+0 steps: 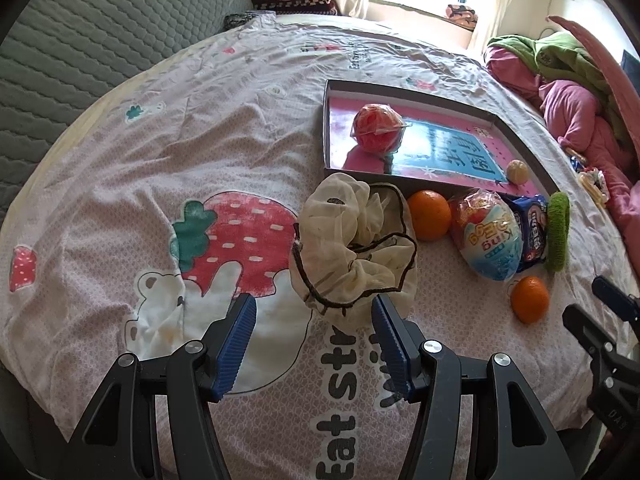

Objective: Organize objects
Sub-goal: 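Withdraw left tool toward the beige mesh bag while right tool moves to a mandarin, then grasp the mandarin with right tool while left tool grasps the beige mesh bag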

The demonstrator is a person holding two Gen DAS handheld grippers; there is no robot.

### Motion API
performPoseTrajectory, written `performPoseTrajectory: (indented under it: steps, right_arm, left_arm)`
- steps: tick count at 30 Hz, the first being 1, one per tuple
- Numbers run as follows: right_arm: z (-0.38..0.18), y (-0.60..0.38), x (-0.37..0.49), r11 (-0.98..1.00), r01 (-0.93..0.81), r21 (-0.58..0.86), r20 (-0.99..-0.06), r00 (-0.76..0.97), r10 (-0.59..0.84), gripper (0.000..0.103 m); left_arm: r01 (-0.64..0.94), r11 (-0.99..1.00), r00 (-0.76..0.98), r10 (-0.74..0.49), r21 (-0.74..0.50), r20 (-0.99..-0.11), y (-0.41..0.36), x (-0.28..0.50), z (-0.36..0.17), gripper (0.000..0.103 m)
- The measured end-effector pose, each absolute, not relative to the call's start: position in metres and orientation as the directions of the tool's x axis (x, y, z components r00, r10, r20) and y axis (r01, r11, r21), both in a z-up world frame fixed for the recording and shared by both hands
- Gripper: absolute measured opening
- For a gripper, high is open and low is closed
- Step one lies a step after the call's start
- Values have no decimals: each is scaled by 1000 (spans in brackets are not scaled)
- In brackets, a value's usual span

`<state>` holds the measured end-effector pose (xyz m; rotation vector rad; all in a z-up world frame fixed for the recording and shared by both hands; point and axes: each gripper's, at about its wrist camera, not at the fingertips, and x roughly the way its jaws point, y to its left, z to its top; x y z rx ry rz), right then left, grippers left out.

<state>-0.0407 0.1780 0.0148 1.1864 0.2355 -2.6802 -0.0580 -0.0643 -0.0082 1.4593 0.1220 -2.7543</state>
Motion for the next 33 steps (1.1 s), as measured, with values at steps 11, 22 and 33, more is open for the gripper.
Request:
performPoseTrajectory:
  steps: [11,22,33]
  right_arm:
    - [-11,174,-54,-967,254,-34,-783,-607,-132,61]
    - [-27,173,-73,-967,256,3,-801,-578,-155,61]
    - [-35,170,-80,-961,274,-19,-805,-575,-148,58]
  left_arm:
    - [61,-995,-556,37,-84,-830,-68,-80,-19,62]
    - [72,-991,-551,54,-112,-833,-75,-107,-34,66]
    - [65,-988,-589,76,-141,-805,-77,-128,-36,68]
